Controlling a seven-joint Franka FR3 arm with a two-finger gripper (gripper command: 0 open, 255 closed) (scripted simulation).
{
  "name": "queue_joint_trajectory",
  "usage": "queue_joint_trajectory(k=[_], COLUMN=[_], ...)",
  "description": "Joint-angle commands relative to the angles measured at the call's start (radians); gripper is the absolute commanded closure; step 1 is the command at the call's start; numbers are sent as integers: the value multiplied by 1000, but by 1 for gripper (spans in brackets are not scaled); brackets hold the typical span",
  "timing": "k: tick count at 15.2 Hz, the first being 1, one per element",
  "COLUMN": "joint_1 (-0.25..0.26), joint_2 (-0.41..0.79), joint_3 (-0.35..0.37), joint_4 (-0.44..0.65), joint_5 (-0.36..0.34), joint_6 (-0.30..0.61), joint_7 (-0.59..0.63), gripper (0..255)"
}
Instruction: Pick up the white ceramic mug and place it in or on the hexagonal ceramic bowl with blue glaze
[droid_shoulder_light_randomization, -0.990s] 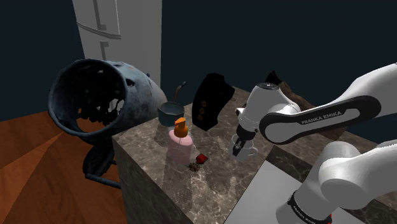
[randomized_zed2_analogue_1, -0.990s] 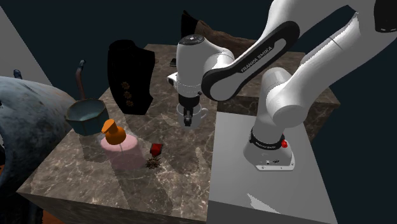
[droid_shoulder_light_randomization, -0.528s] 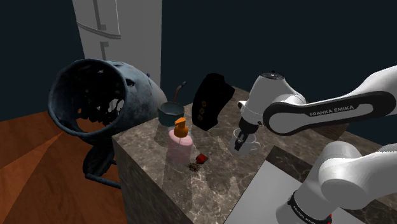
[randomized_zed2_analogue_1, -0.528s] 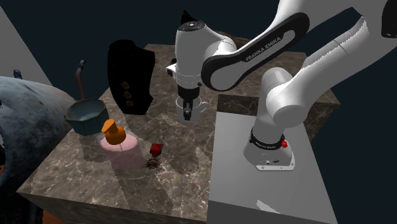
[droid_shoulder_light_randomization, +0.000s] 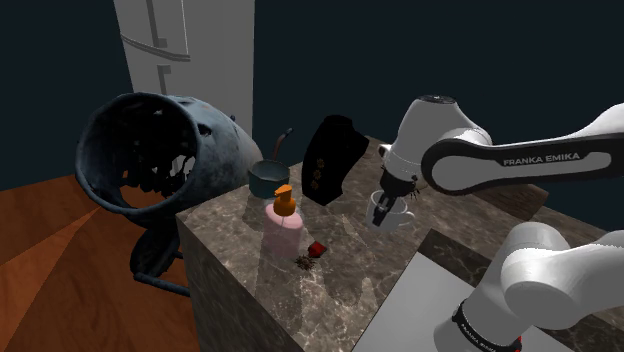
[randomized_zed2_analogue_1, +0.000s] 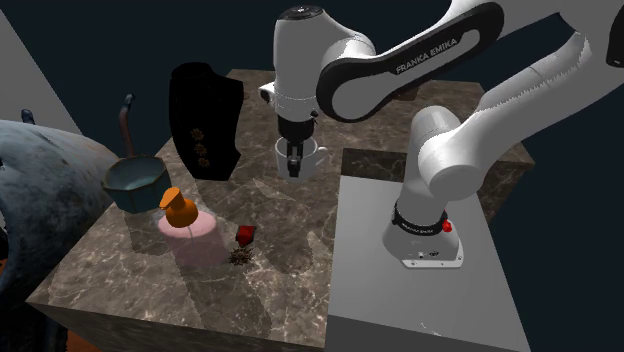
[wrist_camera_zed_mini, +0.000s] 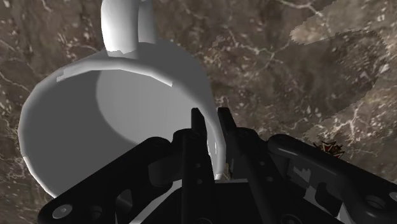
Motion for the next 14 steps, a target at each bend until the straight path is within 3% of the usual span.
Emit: queue_joint_trajectory(k=[1,14], joint_1=[-1,-1], joint_2=[-10,-49], joint_3=[-2,-6], joint_4=[23,178], joint_5=[0,-1], joint_6=[-34,-227], joint_7=[-2,-10], gripper=[255,255])
